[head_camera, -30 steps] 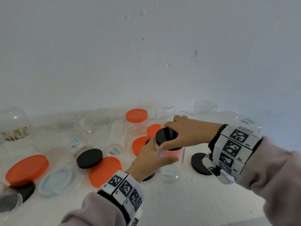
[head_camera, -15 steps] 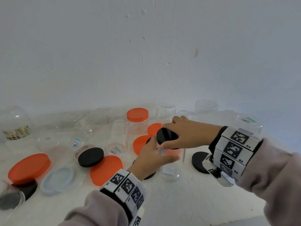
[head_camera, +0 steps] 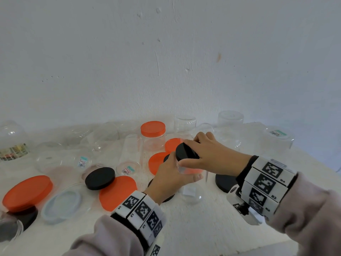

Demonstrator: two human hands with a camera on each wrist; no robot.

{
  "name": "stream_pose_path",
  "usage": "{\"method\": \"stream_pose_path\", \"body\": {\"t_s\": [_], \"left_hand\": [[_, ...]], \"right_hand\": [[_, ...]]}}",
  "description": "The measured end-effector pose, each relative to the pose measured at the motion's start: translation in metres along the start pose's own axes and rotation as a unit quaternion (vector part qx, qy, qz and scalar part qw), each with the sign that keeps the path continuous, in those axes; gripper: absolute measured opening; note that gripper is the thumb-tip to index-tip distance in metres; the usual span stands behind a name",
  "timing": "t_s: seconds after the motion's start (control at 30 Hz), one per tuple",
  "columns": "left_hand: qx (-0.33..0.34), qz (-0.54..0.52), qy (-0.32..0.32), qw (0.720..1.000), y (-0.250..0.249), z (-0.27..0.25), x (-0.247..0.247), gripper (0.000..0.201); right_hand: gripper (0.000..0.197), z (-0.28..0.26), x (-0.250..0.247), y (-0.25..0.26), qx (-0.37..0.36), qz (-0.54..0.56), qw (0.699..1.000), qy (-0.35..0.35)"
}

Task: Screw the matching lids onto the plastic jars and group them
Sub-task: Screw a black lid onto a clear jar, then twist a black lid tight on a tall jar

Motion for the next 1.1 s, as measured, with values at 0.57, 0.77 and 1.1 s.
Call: {"method": "stream_pose_path", "body": {"t_s": [0.57,0.77,1.1], "left_hand": [[-0.003,0.132,0.118,0.984,0.008,0.002,0.003,0.067],[-0.130,0.302,0.170,0.929,0.046,0.000,-0.012,0.101],[-0.196,0.376,0.156,0.892,0.058,0.003,-0.015,0.087]], "right_hand": [[0.063,-0.005,0.001,-0.014,-0.020,0.083,0.996,0.027],[0.052,-0.014,-0.046,-0.056,-0.048,0.122,0.990,-0.053],[0.060,-0.030,-0.156,-0.210,0.087,0.110,0.917,-0.374]]}}
Point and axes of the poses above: each hand's wrist, its own z-axis towards the middle knuckle, its own x-axis out of the palm, y = z × x, the point moved 5 cm from there along z, towards the middle knuckle, and after that the axes turned 5 degrees about -y, right-handed, at the moved point
